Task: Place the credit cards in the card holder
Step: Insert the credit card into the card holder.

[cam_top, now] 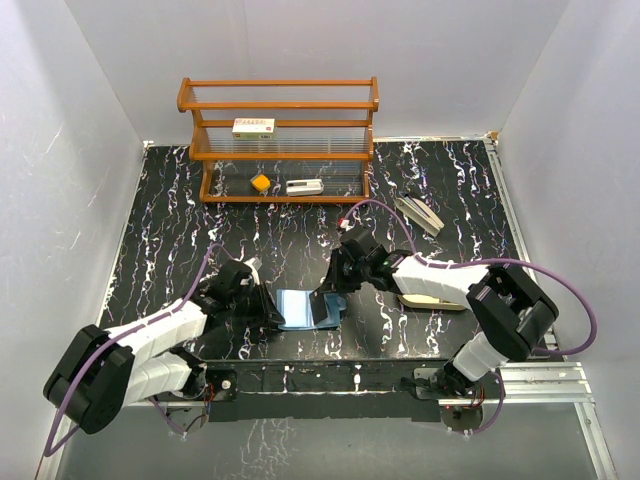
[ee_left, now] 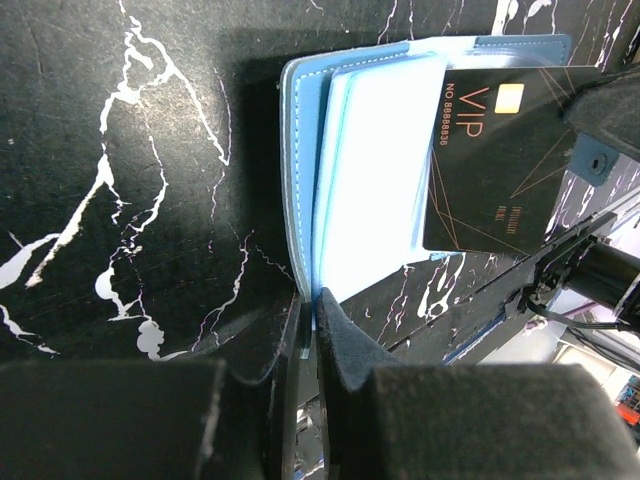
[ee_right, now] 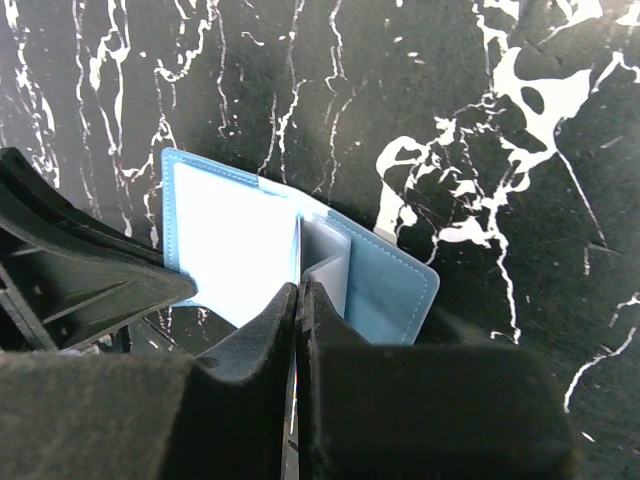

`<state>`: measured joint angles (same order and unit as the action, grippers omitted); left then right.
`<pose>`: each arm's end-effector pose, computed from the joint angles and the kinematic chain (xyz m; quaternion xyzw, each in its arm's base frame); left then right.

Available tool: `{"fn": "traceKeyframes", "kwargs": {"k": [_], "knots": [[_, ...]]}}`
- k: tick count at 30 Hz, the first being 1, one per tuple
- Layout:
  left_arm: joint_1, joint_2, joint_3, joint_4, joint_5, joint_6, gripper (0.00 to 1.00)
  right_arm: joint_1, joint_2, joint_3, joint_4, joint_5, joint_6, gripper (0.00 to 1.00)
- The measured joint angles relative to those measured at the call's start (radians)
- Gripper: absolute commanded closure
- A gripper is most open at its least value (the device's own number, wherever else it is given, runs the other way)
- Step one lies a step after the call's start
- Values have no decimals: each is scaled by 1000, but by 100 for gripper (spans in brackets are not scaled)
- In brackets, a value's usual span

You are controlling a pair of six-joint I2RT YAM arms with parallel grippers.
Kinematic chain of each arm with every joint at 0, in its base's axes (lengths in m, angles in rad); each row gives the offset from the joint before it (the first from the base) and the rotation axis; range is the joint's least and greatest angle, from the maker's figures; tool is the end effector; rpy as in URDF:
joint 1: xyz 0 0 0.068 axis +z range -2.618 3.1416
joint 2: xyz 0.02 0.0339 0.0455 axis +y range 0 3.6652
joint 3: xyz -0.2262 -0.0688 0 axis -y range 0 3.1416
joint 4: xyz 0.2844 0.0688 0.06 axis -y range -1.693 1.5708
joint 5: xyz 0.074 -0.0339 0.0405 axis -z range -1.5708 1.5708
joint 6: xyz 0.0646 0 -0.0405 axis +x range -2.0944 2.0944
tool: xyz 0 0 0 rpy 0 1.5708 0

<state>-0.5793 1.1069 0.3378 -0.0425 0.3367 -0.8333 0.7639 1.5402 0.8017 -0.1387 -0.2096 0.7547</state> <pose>0.2040 -0.1590 0.0632 -0.0544 0.9162 -0.3555 0.1769 0.2445 0.2528 0.0870 -0.0399 0.9351 0.3041 0.1774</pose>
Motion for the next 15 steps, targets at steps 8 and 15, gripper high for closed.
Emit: {"fn": "traceKeyframes", "kwargs": {"k": [8, 15], "knots": [[0, 12, -7, 5, 0, -1, 94, 0, 4, -13, 61, -36, 16, 100], [0, 12, -7, 5, 0, -1, 95, 0, 4, -13, 71, -48, 32, 100]]}}
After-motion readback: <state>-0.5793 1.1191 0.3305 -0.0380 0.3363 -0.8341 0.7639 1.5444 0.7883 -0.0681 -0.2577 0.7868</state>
